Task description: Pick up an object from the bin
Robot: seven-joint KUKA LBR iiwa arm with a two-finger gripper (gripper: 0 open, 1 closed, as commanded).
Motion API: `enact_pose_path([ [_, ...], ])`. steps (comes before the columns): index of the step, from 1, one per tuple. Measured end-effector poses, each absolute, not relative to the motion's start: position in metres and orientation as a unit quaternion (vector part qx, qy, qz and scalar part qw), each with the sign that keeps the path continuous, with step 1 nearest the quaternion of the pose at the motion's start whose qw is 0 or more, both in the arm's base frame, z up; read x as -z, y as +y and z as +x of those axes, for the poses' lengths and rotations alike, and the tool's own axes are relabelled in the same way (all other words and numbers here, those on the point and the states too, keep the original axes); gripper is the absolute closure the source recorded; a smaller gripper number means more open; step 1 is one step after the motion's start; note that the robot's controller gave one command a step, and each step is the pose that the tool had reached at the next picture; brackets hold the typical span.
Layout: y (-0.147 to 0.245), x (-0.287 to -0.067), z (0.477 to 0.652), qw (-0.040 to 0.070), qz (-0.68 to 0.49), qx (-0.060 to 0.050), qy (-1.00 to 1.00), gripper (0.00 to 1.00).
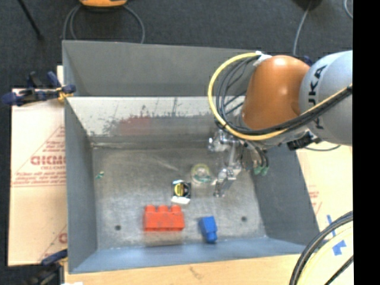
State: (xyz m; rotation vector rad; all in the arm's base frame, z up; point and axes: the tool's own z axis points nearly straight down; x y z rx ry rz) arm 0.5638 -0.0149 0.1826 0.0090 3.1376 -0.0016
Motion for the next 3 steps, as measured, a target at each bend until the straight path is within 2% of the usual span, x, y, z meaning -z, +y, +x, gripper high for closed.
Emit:
enact_pose_path([
  [1, 0.0179, -0.0765, 0.5864, 0.004, -0.004, -0.001, 1.0, 0.0],
  [2, 0.0225, -0.0757, 0.5851, 0.008, -0.04, 0.003, 0.999, 0.0],
  [3, 0.0245, -0.0776, 0.5865, 0.01, -0.04, 0.001, 0.999, 1.0],
])
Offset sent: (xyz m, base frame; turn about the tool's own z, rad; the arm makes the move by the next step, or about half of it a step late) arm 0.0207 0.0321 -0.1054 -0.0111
